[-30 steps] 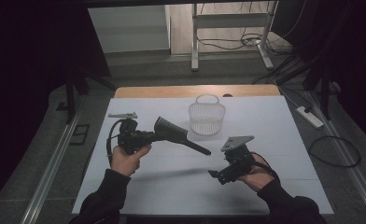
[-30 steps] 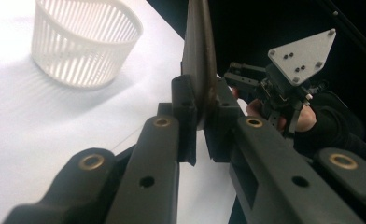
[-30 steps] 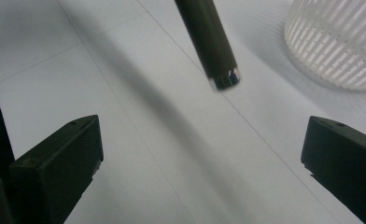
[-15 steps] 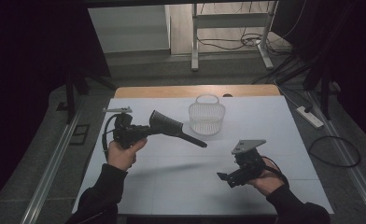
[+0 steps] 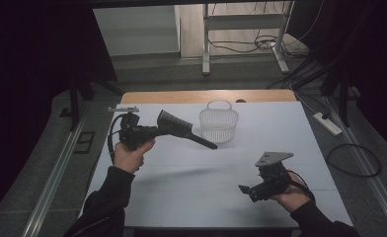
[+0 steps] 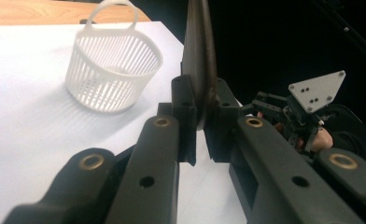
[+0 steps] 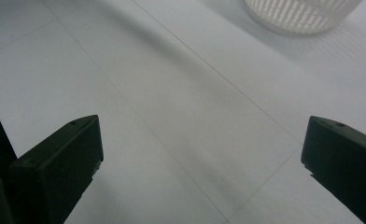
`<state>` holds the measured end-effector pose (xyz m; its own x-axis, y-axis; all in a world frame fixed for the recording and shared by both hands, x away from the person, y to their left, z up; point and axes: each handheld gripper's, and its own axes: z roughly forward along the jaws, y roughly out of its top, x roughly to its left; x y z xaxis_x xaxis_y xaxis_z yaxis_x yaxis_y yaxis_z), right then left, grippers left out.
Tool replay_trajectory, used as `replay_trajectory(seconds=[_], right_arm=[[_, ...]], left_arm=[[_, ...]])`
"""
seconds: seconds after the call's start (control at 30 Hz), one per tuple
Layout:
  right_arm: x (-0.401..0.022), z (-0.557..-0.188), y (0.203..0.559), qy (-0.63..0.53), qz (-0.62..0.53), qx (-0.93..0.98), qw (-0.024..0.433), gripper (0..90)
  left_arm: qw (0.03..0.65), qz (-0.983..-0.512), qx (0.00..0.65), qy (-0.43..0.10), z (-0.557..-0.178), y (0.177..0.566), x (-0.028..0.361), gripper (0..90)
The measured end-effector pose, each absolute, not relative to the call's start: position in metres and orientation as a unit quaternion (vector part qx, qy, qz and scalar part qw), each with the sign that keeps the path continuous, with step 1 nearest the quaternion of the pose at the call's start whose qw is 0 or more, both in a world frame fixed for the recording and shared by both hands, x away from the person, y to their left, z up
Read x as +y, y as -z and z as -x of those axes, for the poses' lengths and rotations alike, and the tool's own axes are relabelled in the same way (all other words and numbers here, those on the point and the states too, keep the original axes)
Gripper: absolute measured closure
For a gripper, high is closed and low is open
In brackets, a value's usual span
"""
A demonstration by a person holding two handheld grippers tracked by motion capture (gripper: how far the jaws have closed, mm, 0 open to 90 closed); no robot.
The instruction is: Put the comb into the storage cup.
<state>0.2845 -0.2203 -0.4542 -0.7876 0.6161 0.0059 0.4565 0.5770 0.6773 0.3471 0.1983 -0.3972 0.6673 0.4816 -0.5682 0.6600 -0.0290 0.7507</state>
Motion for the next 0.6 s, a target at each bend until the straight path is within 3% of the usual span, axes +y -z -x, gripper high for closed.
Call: replay_trajectory(seconds=[0.6], right_arm=[[-0.249, -0.273, 0.456, -0.325, -0.344, 0.871, 0.127, 0.0]], left_arm=[[0.569, -0.712, 0.406, 0.067, -0.367, 0.387, 0.198, 82.9]])
